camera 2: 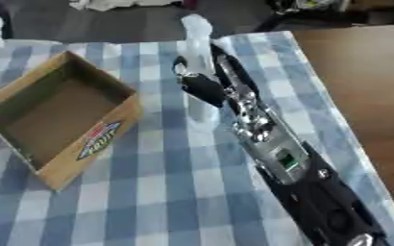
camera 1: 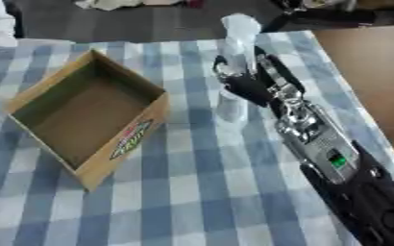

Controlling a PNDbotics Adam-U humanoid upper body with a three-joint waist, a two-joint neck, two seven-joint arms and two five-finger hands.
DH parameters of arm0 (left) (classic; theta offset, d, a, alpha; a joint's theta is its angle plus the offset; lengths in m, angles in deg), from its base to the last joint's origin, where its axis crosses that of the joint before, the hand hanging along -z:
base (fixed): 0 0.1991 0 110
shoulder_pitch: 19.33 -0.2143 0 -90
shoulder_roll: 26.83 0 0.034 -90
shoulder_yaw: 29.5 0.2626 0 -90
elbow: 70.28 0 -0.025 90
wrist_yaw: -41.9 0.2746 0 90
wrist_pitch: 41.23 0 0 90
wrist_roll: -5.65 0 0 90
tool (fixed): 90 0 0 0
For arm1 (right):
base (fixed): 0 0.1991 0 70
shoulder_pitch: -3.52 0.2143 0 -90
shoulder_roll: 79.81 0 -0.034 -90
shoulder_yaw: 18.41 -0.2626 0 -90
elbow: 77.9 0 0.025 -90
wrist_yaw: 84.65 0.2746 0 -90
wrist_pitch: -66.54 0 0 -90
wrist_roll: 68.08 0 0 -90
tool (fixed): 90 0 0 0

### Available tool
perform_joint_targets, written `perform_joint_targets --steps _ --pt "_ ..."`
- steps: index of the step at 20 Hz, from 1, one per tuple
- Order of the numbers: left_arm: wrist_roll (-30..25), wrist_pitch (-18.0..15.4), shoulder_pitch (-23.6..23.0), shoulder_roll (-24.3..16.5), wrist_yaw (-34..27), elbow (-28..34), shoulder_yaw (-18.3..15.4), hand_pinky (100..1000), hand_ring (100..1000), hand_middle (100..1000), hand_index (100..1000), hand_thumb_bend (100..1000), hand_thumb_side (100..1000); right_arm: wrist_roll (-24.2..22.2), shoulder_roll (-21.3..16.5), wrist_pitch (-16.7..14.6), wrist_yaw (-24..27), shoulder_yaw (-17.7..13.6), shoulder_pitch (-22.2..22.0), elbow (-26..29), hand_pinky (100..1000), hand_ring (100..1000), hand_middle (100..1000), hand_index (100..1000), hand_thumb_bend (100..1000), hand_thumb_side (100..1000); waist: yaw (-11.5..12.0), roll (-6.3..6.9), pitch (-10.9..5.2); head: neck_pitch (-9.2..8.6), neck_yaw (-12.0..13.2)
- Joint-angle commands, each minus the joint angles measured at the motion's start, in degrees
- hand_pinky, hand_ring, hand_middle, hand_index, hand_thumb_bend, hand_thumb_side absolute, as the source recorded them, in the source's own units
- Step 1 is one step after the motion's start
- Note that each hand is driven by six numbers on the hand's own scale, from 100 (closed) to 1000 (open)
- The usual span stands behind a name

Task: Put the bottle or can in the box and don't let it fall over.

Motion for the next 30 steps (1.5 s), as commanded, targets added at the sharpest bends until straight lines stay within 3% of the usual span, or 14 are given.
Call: perform_joint_targets --steps 1,18,23,30 --pt "0.19 -0.07 0.40 -1.09 -0.21 0.89 -0.66 720 668 622 828 261 405 0.08 0.51 -0.12 0.18 0.01 1.65 -0.04 986 923 880 935 100 496 0.30 0.18 -0.63 -0.76 -0.19" --pt "0.28 -0.07 0.34 -0.75 -0.28 0.85 -0.76 721 666 620 825 258 412 0.53 2.51 -1.23 1.74 0.61 2.07 -3.68 953 886 820 870 100 516 0.38 0.32 -0.04 -0.98 -0.59" --pt "0.32 -0.08 0.35 -0.66 -0.30 0.84 -0.82 721 665 619 824 256 413 1.09 3.02 -2.34 2.63 0.82 1.29 -4.85 933 858 781 853 100 482 0.35 0.46 0.07 -1.08 -0.68" --pt "0.34 -0.09 0.37 -0.54 -0.37 0.84 -0.85 721 664 618 822 250 415 2.15 3.73 -3.75 5.00 1.01 0.48 -6.52 874 790 729 805 100 363 0.33 0.57 0.16 -1.20 -0.93"
